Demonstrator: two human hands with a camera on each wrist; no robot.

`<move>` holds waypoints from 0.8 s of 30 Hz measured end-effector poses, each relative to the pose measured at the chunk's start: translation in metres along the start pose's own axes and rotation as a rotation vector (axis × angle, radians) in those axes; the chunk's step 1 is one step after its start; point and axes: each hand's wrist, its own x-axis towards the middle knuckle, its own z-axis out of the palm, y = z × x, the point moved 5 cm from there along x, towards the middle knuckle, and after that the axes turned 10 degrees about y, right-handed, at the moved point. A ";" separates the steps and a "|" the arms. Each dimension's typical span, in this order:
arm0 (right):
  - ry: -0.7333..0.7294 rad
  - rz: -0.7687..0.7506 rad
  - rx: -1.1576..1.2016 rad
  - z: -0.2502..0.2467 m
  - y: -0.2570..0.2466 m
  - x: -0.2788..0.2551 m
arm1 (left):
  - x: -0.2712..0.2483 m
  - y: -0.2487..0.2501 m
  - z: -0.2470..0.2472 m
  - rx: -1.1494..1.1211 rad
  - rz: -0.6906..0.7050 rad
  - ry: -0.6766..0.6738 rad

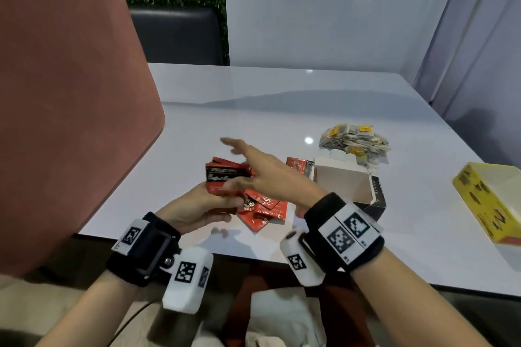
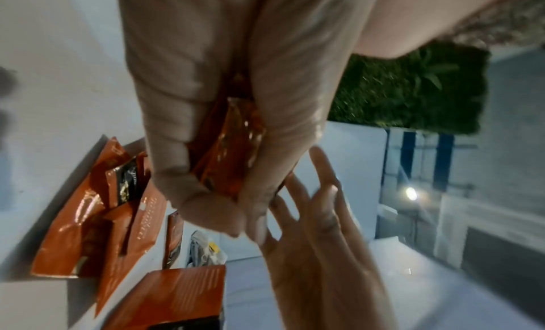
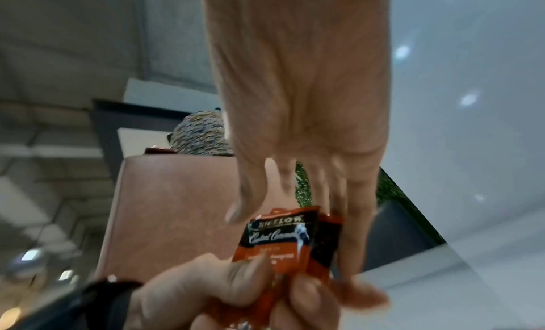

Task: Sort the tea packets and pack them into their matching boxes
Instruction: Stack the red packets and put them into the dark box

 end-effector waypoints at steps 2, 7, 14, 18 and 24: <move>-0.098 -0.047 -0.114 0.002 -0.004 -0.001 | 0.000 0.004 0.013 0.109 0.025 -0.019; 0.046 -0.063 -0.097 0.003 -0.005 -0.001 | 0.002 0.017 0.022 0.156 0.171 0.045; 0.117 -0.025 0.078 -0.009 -0.004 0.007 | 0.001 0.011 0.014 0.142 0.119 0.116; 0.127 0.129 -0.264 -0.006 0.023 0.022 | 0.002 0.012 -0.010 -0.066 0.068 0.180; -0.143 0.234 -0.686 0.043 0.042 0.014 | 0.007 0.008 -0.032 -0.263 0.042 0.236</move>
